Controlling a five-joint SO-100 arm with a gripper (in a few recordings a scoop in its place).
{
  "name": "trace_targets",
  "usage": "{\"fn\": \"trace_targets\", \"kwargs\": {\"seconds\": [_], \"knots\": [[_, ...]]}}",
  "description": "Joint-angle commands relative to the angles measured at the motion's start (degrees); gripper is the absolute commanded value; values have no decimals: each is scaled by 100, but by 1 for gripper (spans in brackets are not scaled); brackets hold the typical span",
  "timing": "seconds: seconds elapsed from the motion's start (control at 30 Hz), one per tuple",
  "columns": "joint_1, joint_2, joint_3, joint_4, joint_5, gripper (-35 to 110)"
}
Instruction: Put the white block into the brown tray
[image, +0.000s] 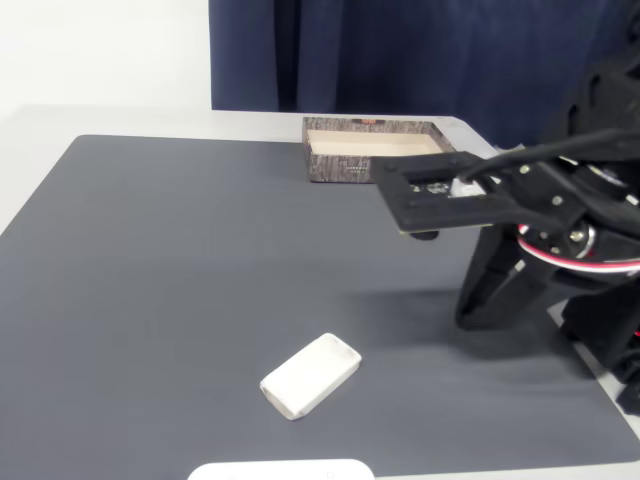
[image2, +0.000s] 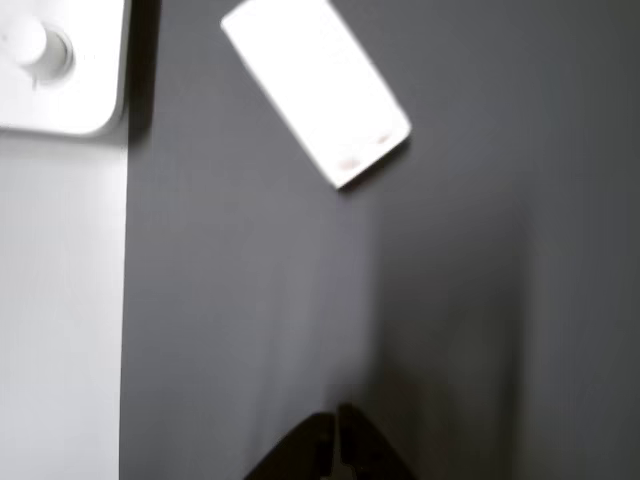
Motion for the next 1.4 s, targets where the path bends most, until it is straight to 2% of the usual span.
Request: {"fn": "trace_targets", "kwargs": {"seconds": [0.0, 0.13, 0.9, 1.37], "knots": [[0, -589, -501, -492, -88, 0], [-167, -1450, -923, -1125, -158, 0], [-141, -6047, -4509, -809, -1564, 0], [-88, -6460, -4948, -536, -3111, 0]]}}
